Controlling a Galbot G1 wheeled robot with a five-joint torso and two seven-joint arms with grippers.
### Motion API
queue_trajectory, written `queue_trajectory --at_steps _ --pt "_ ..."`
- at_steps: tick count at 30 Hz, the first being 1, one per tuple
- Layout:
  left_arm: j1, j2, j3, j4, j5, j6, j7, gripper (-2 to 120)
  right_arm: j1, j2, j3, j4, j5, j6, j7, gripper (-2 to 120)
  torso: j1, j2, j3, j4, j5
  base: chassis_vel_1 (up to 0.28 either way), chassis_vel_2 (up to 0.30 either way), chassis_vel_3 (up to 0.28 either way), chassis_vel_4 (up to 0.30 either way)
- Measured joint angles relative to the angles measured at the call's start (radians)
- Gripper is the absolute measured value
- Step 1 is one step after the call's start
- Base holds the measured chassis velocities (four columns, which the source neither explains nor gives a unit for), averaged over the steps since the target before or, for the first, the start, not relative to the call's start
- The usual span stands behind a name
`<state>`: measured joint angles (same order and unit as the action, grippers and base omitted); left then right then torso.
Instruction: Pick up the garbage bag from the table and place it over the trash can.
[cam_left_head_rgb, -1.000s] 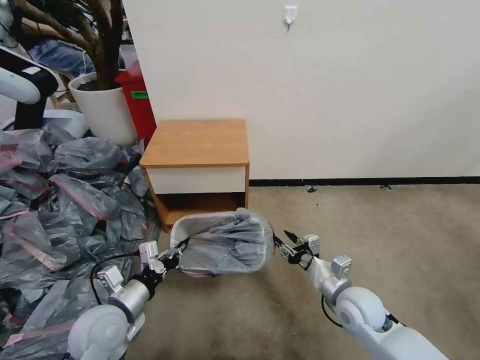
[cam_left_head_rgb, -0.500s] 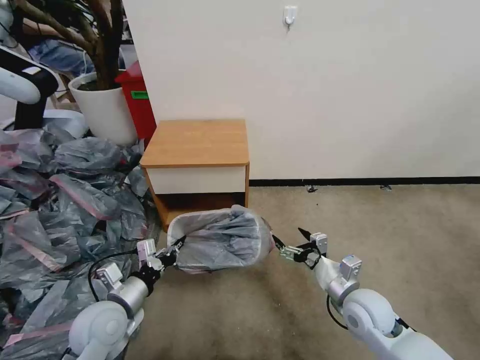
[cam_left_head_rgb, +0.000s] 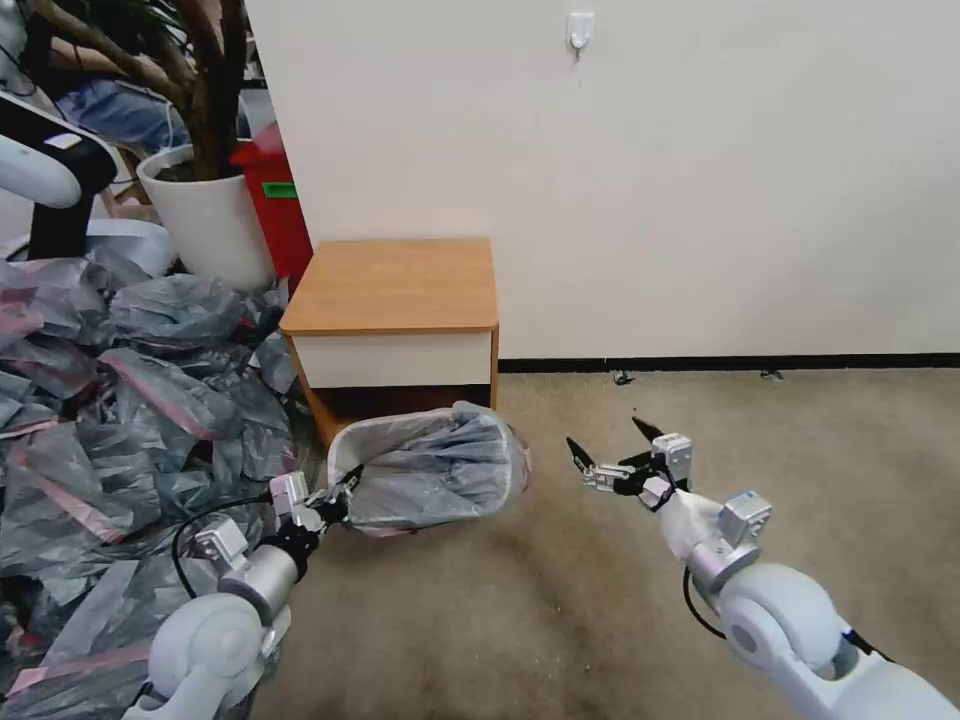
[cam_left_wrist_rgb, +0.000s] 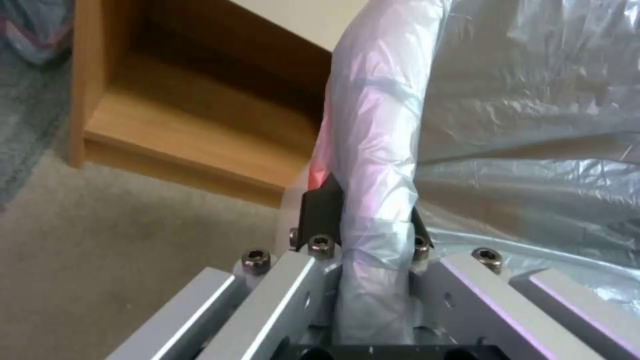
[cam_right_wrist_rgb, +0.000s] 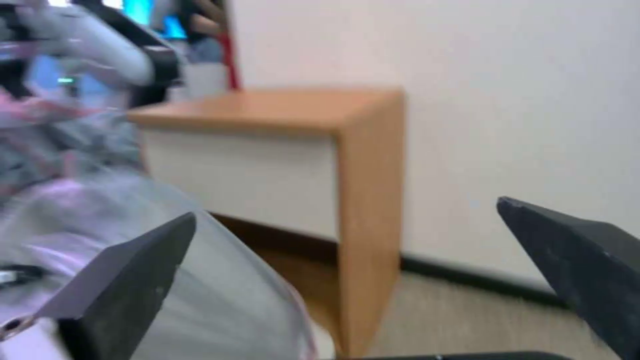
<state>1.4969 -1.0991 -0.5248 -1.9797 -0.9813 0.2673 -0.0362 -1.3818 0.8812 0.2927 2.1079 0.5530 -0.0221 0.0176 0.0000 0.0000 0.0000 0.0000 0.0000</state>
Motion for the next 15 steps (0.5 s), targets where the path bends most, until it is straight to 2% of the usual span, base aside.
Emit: queue_trajectory --at_steps 2,5,6,7,11,12,15 --pt "0.001 -0.003 0.008 -0.006 0.038 -0.002 -0.021 3 -0.011 -0.011 0.002 0.067 -0.080 0.002 -0.036 104 0.000 0.000 0.000 0.0000 -0.0001 0.000 0.000 0.000 0.000" --pt "0.005 -0.005 0.012 -0.015 0.062 -0.004 -0.033 3 -0.016 -0.018 -0.002 0.100 -0.131 0.002 -0.065 98 0.000 0.000 0.000 0.0000 0.0000 0.000 0.000 0.000 0.000" --pt "0.009 -0.007 0.016 -0.023 0.084 -0.009 -0.045 3 -0.018 -0.023 -0.010 0.123 -0.186 0.001 -0.090 92 0.000 0.000 0.000 0.0000 -0.0001 0.000 0.000 0.000 0.000" --pt "0.009 -0.007 0.016 -0.023 0.084 -0.009 -0.045 3 -0.018 -0.023 -0.010 0.123 -0.186 0.001 -0.090 92 0.000 0.000 0.000 0.0000 -0.0001 0.000 0.000 0.000 0.000" --pt "0.022 -0.012 0.025 -0.050 0.152 -0.020 -0.070 3 -0.013 -0.037 -0.021 0.136 -0.332 -0.002 -0.159 76 0.000 0.000 0.000 0.0001 0.0000 0.000 0.000 0.000 0.000" --pt "0.022 -0.012 0.025 -0.050 0.152 -0.020 -0.070 3 -0.013 -0.037 -0.021 0.136 -0.332 -0.002 -0.159 76 0.000 0.000 0.000 0.0001 0.0000 0.000 0.000 0.000 0.000" --pt "0.021 -0.016 0.038 -0.067 0.216 -0.025 -0.094 3 0.010 -0.052 -0.042 0.132 -0.426 -0.020 -0.224 60 0.000 0.000 0.000 0.0001 0.0000 0.000 0.000 0.000 0.000"
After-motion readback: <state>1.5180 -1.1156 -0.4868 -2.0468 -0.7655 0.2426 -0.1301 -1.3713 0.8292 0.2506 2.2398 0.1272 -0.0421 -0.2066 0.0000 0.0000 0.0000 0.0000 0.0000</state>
